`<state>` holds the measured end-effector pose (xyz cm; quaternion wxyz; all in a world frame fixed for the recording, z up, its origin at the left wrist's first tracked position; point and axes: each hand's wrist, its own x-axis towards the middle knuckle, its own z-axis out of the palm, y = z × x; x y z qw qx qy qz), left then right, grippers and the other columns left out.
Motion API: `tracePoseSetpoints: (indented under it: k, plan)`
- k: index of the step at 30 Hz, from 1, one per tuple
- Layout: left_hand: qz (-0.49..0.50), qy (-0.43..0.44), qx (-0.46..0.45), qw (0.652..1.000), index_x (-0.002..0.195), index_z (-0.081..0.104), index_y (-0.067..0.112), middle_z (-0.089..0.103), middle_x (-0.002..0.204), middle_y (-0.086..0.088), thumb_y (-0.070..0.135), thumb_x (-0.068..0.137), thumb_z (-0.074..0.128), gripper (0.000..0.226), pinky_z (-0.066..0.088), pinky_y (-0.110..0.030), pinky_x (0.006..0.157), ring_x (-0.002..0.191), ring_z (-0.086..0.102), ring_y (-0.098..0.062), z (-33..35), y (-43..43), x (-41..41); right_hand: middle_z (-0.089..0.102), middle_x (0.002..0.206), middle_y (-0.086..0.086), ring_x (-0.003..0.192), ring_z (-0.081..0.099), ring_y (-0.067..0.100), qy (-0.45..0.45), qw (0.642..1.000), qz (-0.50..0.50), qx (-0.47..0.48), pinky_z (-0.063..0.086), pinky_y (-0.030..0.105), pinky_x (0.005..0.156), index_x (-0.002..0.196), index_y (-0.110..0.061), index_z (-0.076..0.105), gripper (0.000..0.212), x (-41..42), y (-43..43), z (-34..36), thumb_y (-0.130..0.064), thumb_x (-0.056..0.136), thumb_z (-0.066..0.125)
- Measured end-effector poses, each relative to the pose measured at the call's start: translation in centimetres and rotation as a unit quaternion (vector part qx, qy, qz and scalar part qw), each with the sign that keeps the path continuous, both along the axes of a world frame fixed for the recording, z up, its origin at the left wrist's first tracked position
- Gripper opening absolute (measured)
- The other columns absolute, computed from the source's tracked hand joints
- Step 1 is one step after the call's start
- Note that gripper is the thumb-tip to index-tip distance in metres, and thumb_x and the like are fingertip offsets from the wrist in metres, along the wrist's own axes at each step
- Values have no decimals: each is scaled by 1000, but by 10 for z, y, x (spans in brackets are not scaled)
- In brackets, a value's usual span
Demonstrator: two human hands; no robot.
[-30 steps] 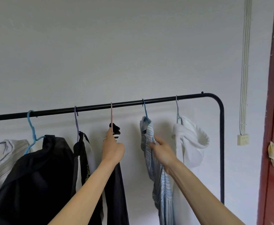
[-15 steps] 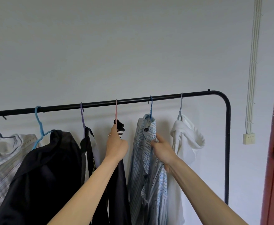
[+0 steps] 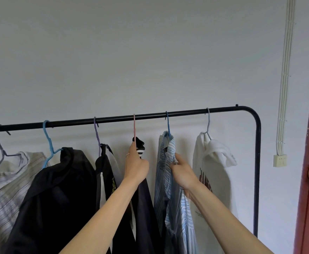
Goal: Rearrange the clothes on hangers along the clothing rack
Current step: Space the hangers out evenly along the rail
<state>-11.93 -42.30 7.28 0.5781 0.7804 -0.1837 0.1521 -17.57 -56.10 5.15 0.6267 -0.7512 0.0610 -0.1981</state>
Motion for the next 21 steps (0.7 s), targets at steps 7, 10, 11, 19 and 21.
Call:
tracePoseSetpoints:
  k: [7,10,11,19,21]
  plan:
    - [3,-16,6,1000,146,33,24,47,126,-1,-15,83,37,73,43,-19,76,111,46,-15,1,-2,-6,72,108,3,102,67,27,1,1000,4,-6,53,47,95,126,-24,59,51,-6,-4,0,3,90,35]
    - [7,-10,14,1000,147,30,24,47,127,-1,-14,83,39,75,47,-28,86,114,47,-18,3,0,-6,71,111,2,102,67,22,0,1000,7,-3,54,44,94,128,-23,59,52,-7,-6,0,3,90,36]
    - [9,-9,16,1000,147,30,24,48,127,-1,-13,82,40,76,48,-29,88,115,48,-19,3,0,-6,70,113,2,102,67,21,1,1000,11,0,54,43,95,130,-23,57,52,-8,-7,0,3,90,37]
    - [148,-146,268,941,153,15,22,15,157,-10,18,86,53,77,20,-47,118,145,14,-30,14,2,-25,39,152,1,136,42,19,26,999,10,-20,36,35,108,151,-25,32,66,-31,-19,12,-40,93,60]
    - [162,-249,335,894,152,18,19,10,160,-7,26,90,48,70,4,-45,120,148,1,-25,27,-3,-36,41,151,-4,138,40,15,-33,994,-56,-93,34,33,110,147,-25,39,63,-43,-27,17,-49,92,58]
